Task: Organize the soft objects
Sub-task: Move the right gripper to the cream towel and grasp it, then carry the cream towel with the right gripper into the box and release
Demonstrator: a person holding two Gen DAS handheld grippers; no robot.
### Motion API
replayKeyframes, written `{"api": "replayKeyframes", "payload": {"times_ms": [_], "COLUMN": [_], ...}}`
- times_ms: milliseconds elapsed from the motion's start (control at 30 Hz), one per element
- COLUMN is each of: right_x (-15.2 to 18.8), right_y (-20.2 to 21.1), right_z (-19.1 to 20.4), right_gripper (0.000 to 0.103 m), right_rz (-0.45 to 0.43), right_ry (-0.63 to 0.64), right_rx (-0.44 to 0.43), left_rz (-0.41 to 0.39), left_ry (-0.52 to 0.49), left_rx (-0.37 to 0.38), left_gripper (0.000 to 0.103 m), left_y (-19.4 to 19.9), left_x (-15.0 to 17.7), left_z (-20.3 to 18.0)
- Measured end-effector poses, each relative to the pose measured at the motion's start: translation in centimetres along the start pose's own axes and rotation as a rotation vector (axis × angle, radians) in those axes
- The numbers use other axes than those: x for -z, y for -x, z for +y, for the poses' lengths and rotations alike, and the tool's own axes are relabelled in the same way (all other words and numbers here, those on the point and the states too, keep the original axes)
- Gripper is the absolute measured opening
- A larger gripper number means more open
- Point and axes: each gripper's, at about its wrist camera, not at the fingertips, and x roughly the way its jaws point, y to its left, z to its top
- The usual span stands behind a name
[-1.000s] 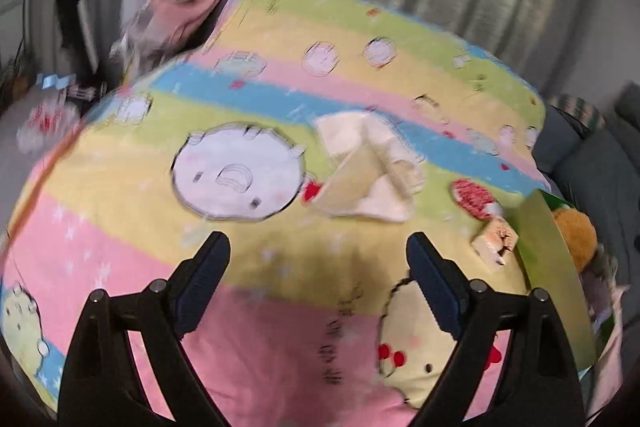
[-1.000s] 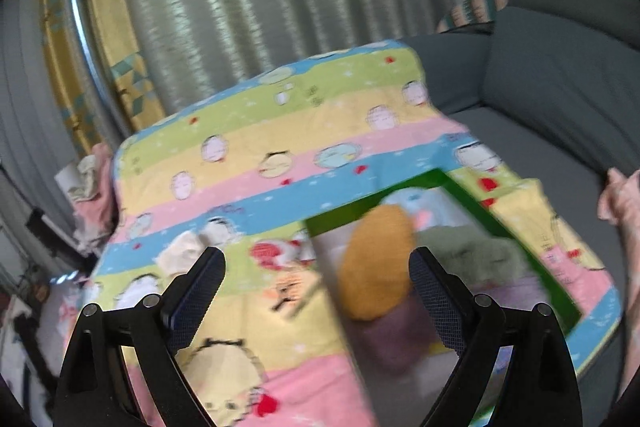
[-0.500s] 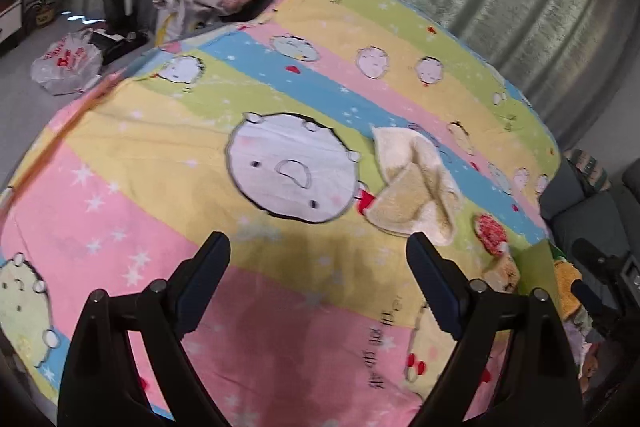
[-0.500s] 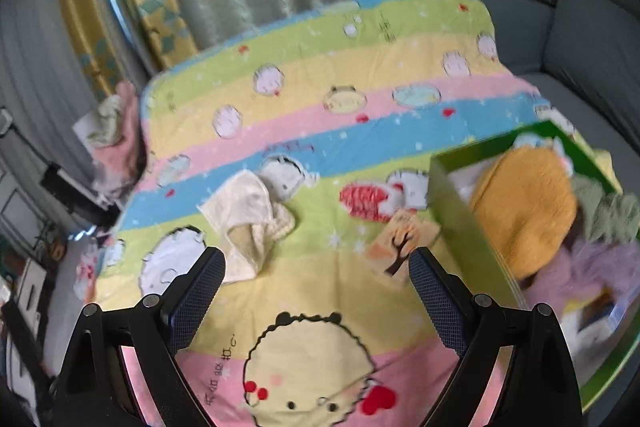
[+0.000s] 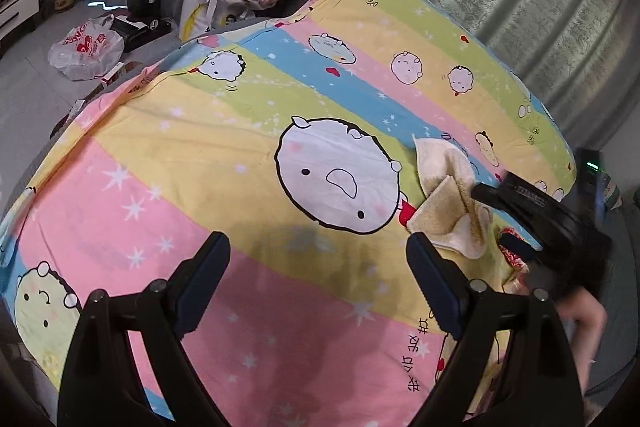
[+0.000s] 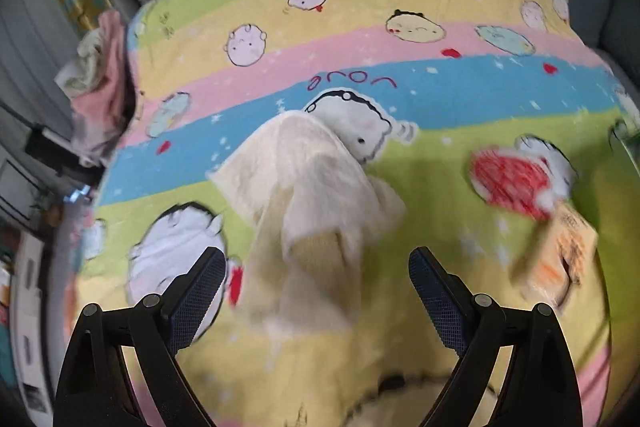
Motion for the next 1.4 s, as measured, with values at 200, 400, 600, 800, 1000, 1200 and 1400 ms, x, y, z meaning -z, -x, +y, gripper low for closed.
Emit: {"api": "replayKeyframes", "payload": {"times_ms": [200, 400, 600, 800, 1000, 1200, 1400], "right_x": [-1.7, -1.0, 0.1, 4.3, 8.3, 9.5, 8.4], "right_y": [-6.1, -6.7, -1.5, 7.8, 10.5, 7.4, 7.8], "right_z": [0.8, 1.0, 1.3, 1.5, -0.9, -5.2, -8.6], "right_gripper": [0.093, 0.046, 0.028, 0.028, 0.029, 0.039, 0.075], "right_rz": [0.053, -0.014, -0.032, -0.04, 0.062, 0.169, 0.141], "right_ry": [0.004, 0.041, 0.157, 0.338, 0.438, 0.336, 0.217], "right_rx": [0.115, 0.191, 0.069, -0.102, -0.161, -0.066, 0.006], "left_rz": [0.015, 0.002, 0.003, -0.003, 0.036, 0.16, 0.225], "left_ry": [0.01, -0.011, 0.012, -0.003, -0.07, -0.118, -0.237], "left_rx": [0.016, -0.008, -0.008, -0.003, 0.053, 0.215, 0.282], "left_gripper": [0.089, 0.089, 0.089, 0.089, 0.089, 0.089, 0.089], "left_y": [-0.1, 0.2, 0.4, 0.8, 0.3, -2.1, -3.3], "left_x": [-0.3, -0.4, -0.4, -0.2, 0.9, 2.8, 5.0], "left_z": [0.4, 0.6, 1.2, 0.8, -1.2, -4.4, -8.3]}}
